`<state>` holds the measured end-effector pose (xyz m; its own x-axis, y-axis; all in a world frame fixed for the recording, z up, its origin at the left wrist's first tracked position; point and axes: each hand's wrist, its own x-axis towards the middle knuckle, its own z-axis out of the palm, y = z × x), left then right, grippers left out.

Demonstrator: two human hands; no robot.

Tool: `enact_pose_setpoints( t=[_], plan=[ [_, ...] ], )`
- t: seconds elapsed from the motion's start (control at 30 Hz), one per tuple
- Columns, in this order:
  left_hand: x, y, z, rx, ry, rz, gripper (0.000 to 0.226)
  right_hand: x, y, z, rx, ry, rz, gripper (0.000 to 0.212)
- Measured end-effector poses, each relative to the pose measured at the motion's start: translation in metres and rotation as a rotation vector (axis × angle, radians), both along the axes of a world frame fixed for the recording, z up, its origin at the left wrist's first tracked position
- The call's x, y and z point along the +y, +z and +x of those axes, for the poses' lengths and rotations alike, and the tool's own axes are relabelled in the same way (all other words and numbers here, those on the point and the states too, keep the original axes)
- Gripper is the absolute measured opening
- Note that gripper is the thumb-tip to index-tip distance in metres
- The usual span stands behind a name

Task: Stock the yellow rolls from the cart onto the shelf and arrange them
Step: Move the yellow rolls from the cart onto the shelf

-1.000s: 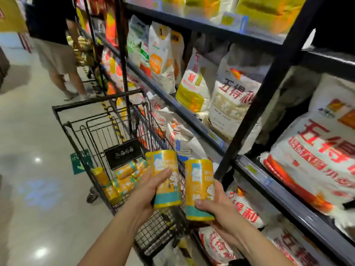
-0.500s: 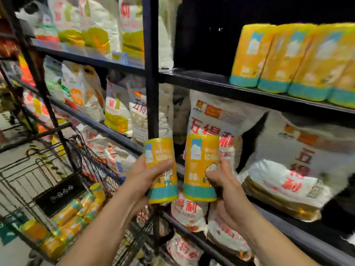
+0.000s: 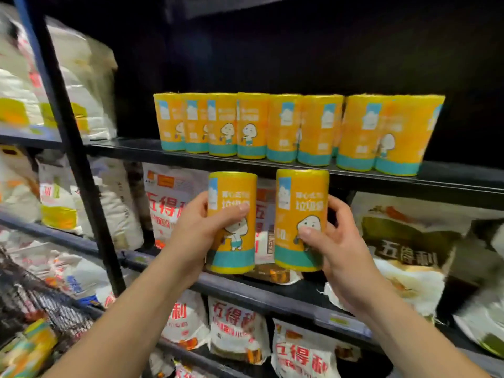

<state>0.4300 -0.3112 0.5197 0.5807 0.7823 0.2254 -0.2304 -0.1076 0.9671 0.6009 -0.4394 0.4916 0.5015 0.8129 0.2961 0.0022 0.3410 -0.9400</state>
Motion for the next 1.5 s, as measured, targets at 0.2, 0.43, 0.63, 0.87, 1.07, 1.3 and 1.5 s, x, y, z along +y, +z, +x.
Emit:
enact_pose_setpoints(
  t=[0.2,0.43,0.63,0.87,1.07,1.3,1.5],
  plan=[
    [-0.057,0.041,0.058,-0.004,-0.089,0.144,0.042,-0.083,0.032,0.044,-0.065,-0.139,0.058,0.078],
    [-0.111,0.093,0.123,-0.023,-0.201,0.293,0.056,-0.163,0.064,0.091,-0.145,-0.284,0.095,0.068],
    [-0.136,0.135,0.174,0.026,-0.231,0.437,0.059,-0.196,0.086,0.129,-0.201,-0.404,0.113,0.065],
    [-0.13,0.185,0.239,0.099,-0.25,0.558,0.056,-0.2,0.109,0.175,-0.231,-0.511,0.087,0.07],
    [-0.111,0.222,0.297,0.158,-0.268,0.51,0.082,-0.182,0.133,0.228,-0.289,-0.552,0.003,0.055],
    [-0.083,0.249,0.357,0.257,-0.239,0.502,0.072,-0.143,0.157,0.299,-0.293,-0.599,-0.083,0.049],
    [-0.055,0.258,0.404,0.455,-0.333,0.556,0.05,-0.106,0.173,0.355,-0.252,-0.639,-0.199,0.036]
  ],
)
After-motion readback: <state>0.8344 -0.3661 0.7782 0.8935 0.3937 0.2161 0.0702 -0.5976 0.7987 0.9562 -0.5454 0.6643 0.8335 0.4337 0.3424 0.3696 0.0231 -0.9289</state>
